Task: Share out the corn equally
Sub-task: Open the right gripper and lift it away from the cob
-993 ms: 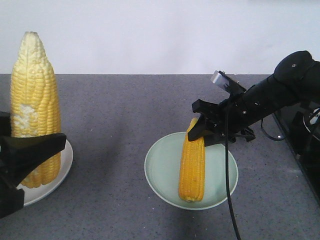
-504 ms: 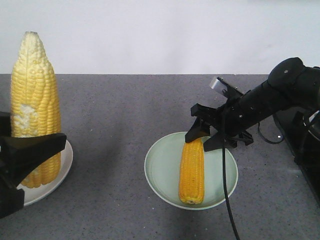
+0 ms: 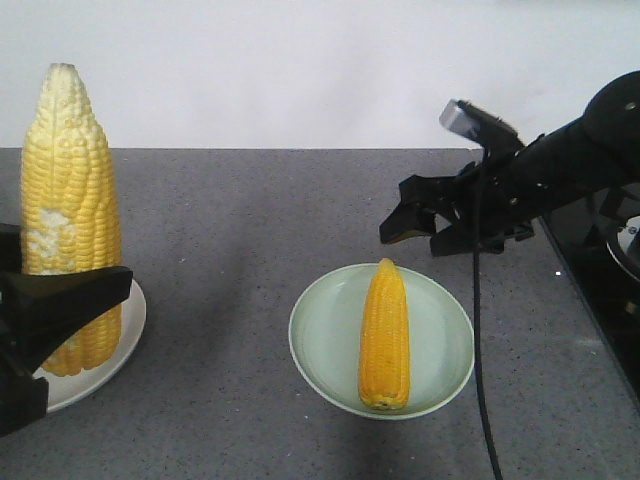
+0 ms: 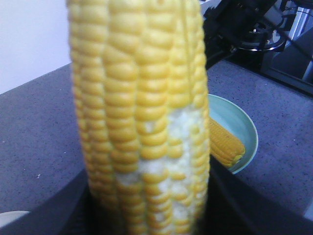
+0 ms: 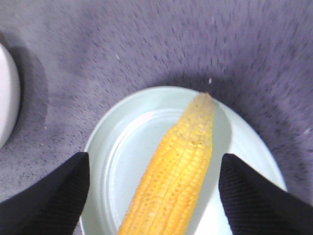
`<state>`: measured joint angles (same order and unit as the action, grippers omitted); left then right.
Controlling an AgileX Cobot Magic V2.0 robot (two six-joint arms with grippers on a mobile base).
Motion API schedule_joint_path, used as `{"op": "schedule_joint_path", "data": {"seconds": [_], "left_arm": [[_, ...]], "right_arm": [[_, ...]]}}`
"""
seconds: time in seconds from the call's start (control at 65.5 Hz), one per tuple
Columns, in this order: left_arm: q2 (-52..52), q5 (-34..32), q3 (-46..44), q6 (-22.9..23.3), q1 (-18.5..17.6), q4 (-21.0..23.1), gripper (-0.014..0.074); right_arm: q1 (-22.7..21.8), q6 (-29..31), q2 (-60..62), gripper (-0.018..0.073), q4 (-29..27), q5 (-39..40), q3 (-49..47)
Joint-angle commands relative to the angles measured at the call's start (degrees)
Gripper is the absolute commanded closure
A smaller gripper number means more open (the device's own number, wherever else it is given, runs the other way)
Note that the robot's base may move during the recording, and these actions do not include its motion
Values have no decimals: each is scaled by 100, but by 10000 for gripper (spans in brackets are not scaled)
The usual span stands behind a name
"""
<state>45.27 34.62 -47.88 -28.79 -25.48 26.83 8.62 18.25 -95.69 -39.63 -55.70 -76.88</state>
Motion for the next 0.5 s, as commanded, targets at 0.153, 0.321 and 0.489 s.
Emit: {"op": "schedule_joint_path", "data": {"seconds": [0.153, 0.321, 0.489], "left_arm": [[-47, -344, -156, 6, 3, 161, 359], [-47, -348, -156, 1, 3, 157, 359], [-47, -348, -156, 1, 3, 157, 359]], "right_arm": [[791, 95, 1777, 23, 1049, 1027, 794], [1505, -157, 2547, 25, 1580, 1480, 1397], [1958, -509, 3059, 43, 1962, 1500, 1781]]}}
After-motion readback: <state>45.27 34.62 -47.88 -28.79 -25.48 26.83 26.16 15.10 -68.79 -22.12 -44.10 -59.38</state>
